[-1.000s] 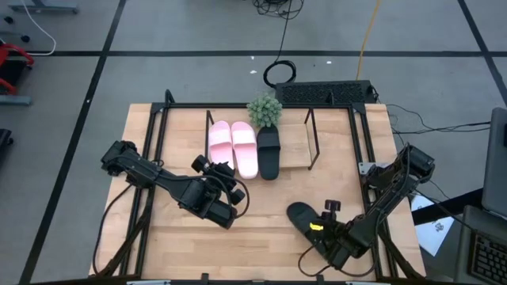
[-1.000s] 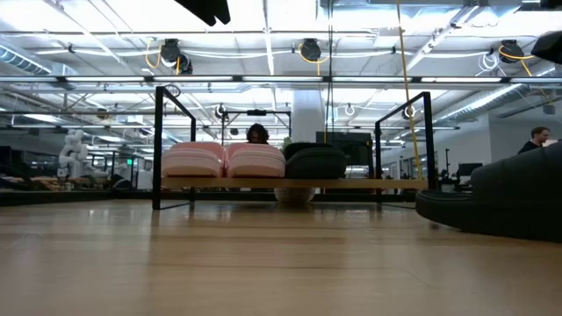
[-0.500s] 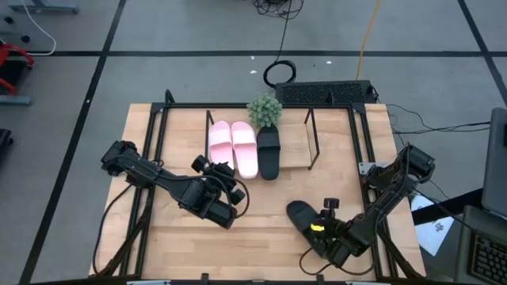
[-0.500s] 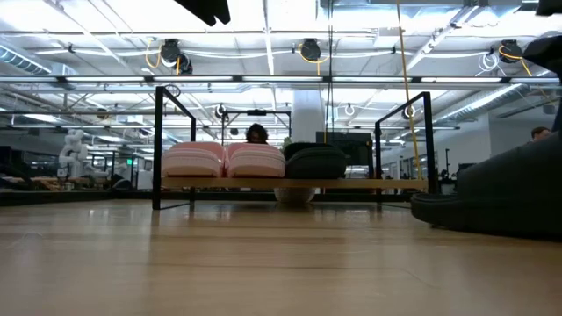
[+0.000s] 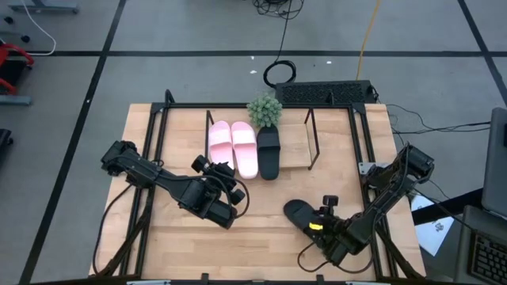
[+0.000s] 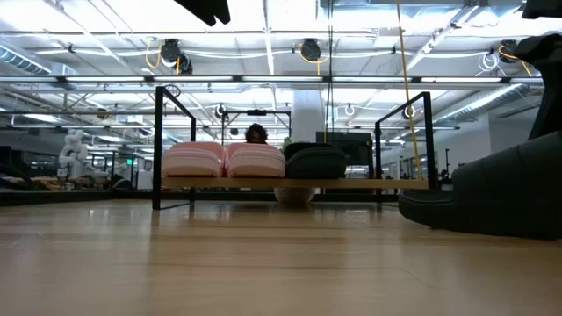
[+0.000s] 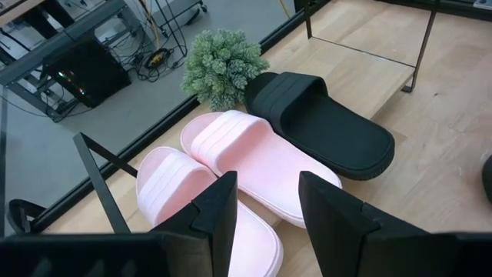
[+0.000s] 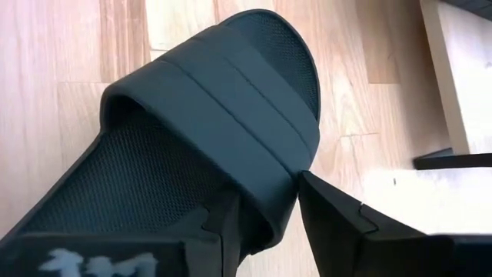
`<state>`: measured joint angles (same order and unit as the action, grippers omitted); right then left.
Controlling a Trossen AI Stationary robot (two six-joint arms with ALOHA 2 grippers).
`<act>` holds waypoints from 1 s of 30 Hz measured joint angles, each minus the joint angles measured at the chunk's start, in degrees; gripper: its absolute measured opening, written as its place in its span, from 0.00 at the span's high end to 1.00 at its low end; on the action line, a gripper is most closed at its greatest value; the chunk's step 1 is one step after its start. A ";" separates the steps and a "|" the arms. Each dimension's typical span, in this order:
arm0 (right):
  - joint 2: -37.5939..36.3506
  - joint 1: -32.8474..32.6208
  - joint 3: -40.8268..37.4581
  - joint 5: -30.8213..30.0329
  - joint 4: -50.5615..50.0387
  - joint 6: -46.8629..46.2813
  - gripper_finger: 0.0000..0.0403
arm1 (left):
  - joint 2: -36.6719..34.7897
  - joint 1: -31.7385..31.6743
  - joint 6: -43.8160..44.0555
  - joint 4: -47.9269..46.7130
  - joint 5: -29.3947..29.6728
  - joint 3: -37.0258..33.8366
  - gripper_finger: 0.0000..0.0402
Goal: Pick and place slides into the shelf
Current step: Put the right black slipper on the shelf
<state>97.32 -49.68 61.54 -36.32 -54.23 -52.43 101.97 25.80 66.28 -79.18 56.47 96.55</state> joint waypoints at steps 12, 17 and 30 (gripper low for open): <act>-0.04 0.27 0.11 0.11 2.47 2.58 0.97 | 0.00 0.00 -0.01 0.03 -0.02 0.00 0.64; -0.09 0.68 0.11 -0.04 2.15 0.67 0.98 | 0.00 0.00 -0.02 0.24 -0.03 0.00 0.64; -0.09 4.09 9.47 -7.92 -14.53 -2.74 0.99 | 0.00 0.02 -1.25 0.22 -0.02 0.00 0.64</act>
<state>97.23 -45.59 71.01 -44.23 -68.76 -55.17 101.97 25.82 65.03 -78.96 56.45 96.55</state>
